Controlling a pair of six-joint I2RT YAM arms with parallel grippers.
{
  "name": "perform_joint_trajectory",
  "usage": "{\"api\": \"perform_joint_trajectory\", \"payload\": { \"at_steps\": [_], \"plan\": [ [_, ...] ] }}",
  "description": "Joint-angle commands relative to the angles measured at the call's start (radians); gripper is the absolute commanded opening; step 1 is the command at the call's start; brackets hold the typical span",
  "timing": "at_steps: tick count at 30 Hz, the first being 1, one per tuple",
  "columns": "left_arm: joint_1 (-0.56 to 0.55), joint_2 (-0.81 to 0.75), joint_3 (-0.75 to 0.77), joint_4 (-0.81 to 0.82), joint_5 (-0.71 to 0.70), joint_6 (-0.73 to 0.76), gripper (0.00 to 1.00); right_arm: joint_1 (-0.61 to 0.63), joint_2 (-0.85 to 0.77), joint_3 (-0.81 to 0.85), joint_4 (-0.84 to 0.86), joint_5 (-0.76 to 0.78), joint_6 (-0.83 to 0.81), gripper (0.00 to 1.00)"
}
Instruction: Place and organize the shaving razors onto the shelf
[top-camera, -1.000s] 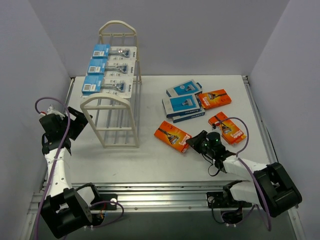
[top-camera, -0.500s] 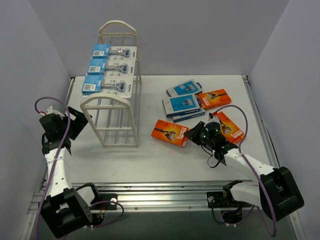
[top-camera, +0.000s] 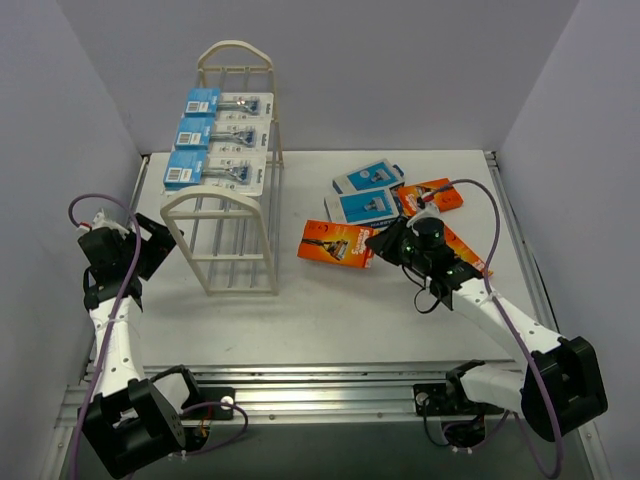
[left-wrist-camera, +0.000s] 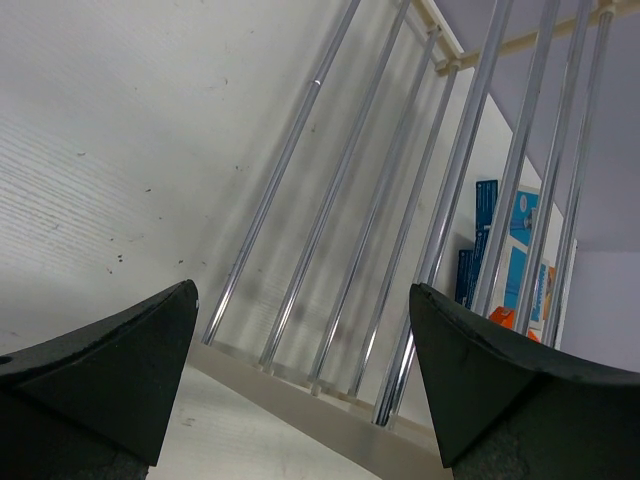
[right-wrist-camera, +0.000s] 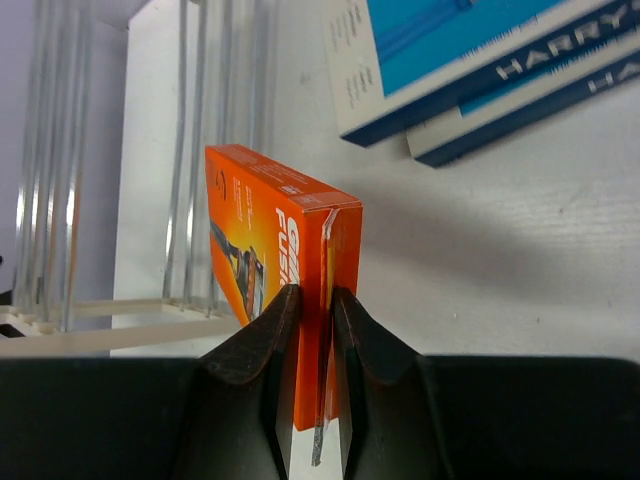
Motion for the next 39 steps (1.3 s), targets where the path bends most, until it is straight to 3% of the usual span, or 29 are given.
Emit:
{"api": "perform_joint_trajectory", "payload": {
  "at_steps": [1, 19, 39],
  "plan": [
    [-0.006, -0.026, 0.039, -0.002, -0.013, 0.016, 0.96, -0.016, 0.007, 0.109, 0.003, -0.01, -0.034, 0.0],
    [-0.015, -0.023, 0.04, -0.011, -0.023, 0.019, 0.96, -0.107, 0.237, 0.444, -0.003, -0.13, -0.044, 0.0],
    [-0.032, -0.02, 0.042, -0.013, -0.023, 0.019, 0.96, -0.043, 0.476, 0.717, 0.076, -0.209, 0.01, 0.0]
  ]
}}
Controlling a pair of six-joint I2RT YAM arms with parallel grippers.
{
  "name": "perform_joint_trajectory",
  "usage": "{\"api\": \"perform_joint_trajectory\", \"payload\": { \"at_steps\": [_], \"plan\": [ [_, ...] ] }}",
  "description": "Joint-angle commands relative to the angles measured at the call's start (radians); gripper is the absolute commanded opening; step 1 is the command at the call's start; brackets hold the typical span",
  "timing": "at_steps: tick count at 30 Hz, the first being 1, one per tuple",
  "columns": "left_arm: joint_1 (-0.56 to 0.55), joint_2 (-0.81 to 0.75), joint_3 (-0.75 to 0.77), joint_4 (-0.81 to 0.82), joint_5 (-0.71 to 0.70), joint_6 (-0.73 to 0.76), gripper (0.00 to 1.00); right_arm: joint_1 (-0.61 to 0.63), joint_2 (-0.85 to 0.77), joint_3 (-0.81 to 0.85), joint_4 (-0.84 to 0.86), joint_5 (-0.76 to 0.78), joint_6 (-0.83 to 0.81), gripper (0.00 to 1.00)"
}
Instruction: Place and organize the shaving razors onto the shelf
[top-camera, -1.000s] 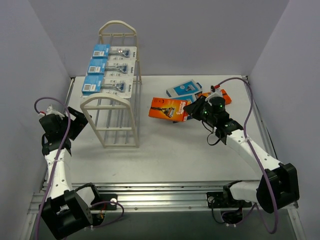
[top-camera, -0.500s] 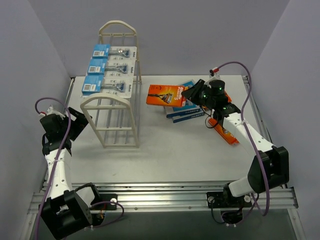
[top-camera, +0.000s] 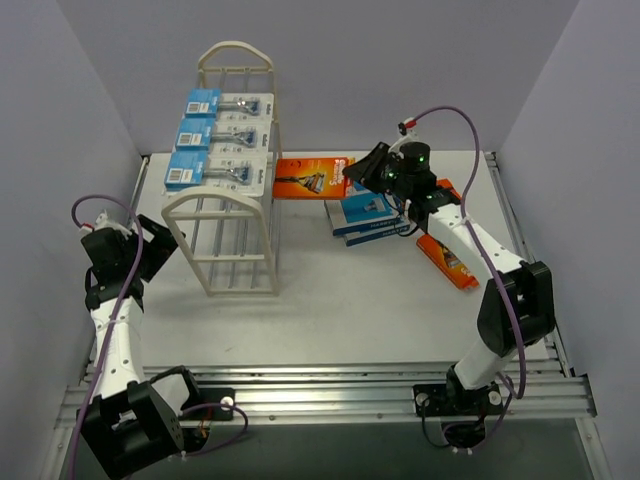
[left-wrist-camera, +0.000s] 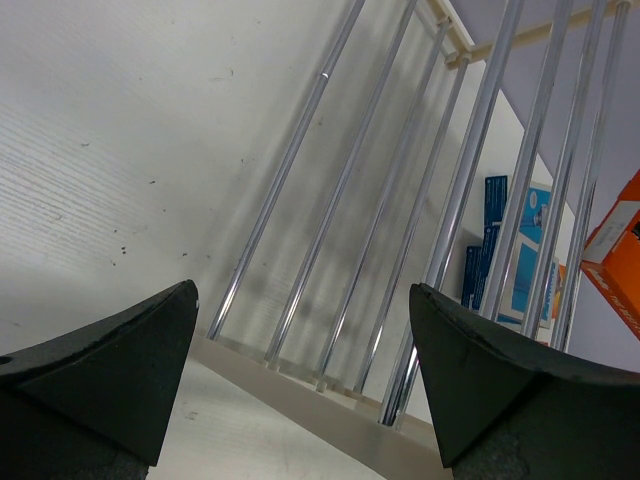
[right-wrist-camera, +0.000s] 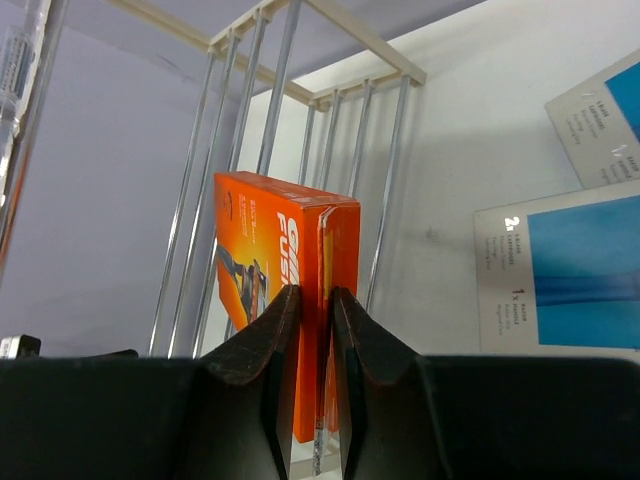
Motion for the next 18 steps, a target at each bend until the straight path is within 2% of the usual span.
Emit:
{"api": "perform_joint_trajectory", "payload": {
  "at_steps": [1, 8, 18],
  "plan": [
    [-0.011, -0.013, 0.042, 0.008, 0.003, 0.016, 0.95, 0.042, 0.031, 0.082, 0.086, -0.047, 0.018, 0.0],
    [-0.014, -0.01, 0.042, 0.01, 0.006, 0.014, 0.96, 0.072, 0.088, 0.127, 0.158, -0.063, 0.066, 0.0],
    [-0.02, -0.01, 0.04, 0.011, 0.012, 0.011, 0.95, 0.077, 0.096, 0.17, 0.132, -0.048, 0.057, 0.0]
  ]
}}
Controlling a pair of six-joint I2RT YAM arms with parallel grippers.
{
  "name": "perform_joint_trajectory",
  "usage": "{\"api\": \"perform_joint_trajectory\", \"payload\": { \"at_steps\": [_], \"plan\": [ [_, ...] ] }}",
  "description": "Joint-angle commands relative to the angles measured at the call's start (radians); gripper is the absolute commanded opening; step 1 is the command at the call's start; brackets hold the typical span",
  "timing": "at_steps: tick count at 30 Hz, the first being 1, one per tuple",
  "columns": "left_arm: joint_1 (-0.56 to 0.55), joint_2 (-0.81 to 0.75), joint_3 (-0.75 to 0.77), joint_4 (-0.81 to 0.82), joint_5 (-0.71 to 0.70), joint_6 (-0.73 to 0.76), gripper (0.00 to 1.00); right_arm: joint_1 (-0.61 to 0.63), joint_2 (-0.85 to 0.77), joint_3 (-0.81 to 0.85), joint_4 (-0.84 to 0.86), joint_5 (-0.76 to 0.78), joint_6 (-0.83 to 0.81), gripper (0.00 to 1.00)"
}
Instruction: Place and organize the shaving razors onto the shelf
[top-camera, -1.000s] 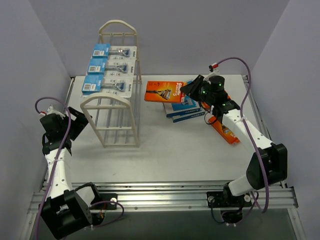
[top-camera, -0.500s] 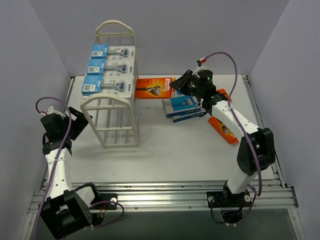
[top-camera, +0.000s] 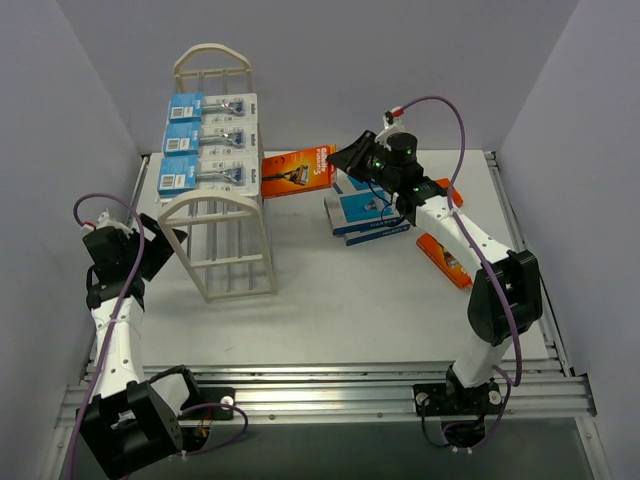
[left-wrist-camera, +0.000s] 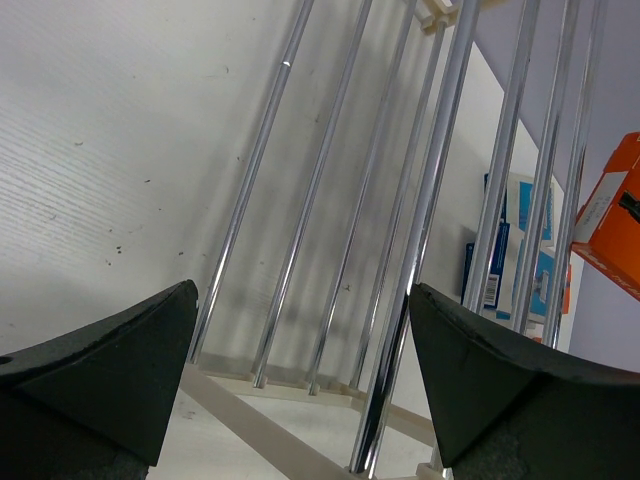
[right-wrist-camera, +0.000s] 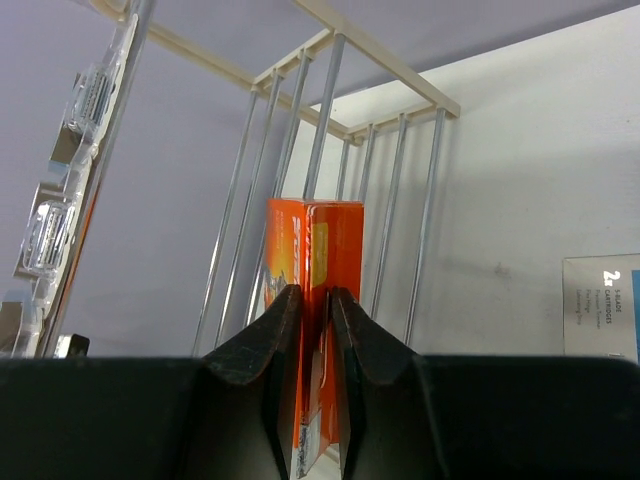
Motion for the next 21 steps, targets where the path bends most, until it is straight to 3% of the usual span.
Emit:
{"api": "perform_joint_trajectory", "payload": {
  "at_steps": [1, 21],
  "plan": [
    [-0.007, -0.01, 0.037, 0.013, 0.017, 0.011, 0.96, 0.008, -0.021, 0.046, 0.049, -0.034, 0.007, 0.0],
    [-0.016, -0.013, 0.041, 0.007, 0.008, 0.019, 0.95, -0.064, -0.165, -0.015, -0.062, 0.009, -0.053, 0.0]
  ]
}}
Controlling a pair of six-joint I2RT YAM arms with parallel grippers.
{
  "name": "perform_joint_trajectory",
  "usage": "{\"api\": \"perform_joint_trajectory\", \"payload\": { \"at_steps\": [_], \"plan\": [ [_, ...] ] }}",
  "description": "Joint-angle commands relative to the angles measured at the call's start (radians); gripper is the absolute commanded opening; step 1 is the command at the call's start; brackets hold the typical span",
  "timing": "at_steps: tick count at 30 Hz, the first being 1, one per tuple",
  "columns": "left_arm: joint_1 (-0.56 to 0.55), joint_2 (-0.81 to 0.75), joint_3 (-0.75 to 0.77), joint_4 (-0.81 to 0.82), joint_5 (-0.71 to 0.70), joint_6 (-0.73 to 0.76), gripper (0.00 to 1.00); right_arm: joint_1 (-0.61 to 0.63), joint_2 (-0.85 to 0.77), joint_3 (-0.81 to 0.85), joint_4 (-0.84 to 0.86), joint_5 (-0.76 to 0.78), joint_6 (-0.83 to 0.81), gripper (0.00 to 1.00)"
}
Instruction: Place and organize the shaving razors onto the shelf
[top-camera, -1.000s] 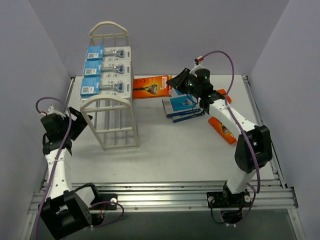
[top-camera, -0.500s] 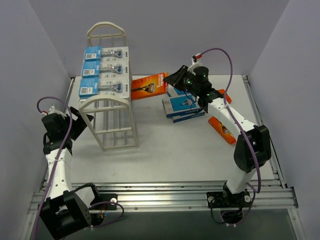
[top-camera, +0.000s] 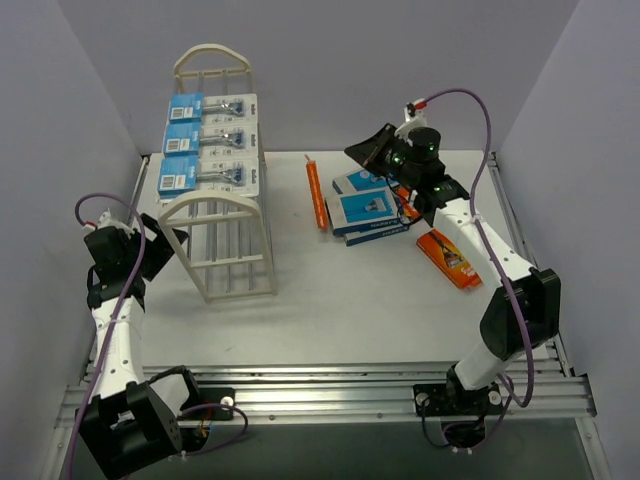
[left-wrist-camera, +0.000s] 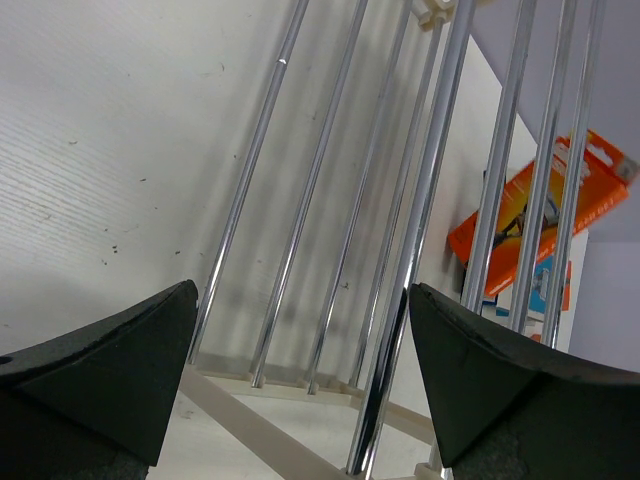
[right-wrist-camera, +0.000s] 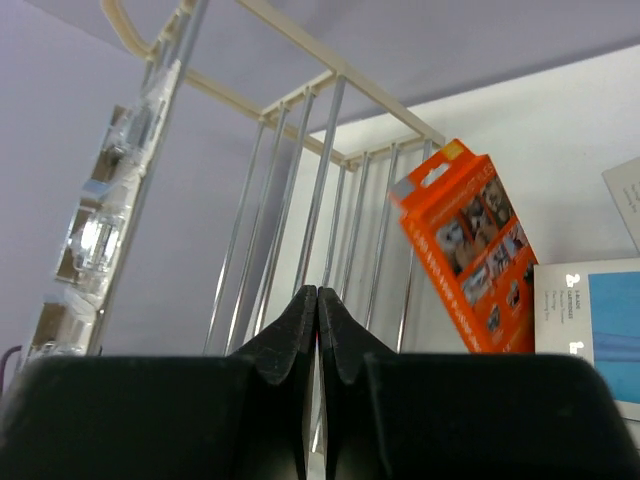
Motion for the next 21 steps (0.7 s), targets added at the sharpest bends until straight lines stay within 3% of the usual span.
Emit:
{"api": "perform_joint_trajectory", "payload": {
  "at_steps": [1, 8, 10, 11, 14, 17, 21],
  "plan": [
    [-0.007, -0.016, 0.043, 0.003, 0.005, 0.019, 0.95, -0.02, -0.09, -0.024, 0.004, 0.005, -0.025, 0.0],
    [-0.015, -0.024, 0.049, -0.009, -0.009, 0.035, 0.96, -0.043, -0.166, -0.169, 0.012, -0.021, -0.066, 0.0],
    [-0.013, -0.024, 0.051, -0.01, -0.009, 0.039, 0.95, -0.031, -0.168, -0.193, 0.024, -0.061, -0.099, 0.15],
    [-0.015, -0.025, 0.051, -0.014, -0.013, 0.042, 0.96, -0.021, -0.166, -0.196, 0.041, -0.106, -0.117, 0.32],
    [-0.019, -0.034, 0.054, -0.02, -0.028, 0.049, 0.96, 0.047, -0.165, -0.173, 0.035, -0.162, -0.261, 0.51],
    [-0.024, -0.042, 0.057, -0.029, -0.047, 0.055, 0.95, 0.144, -0.174, -0.179, 0.055, -0.182, -0.411, 0.6],
    [-0.025, -0.042, 0.058, -0.037, -0.062, 0.06, 0.96, 0.206, -0.174, -0.222, 0.167, -0.288, -0.448, 0.64]
  ]
}}
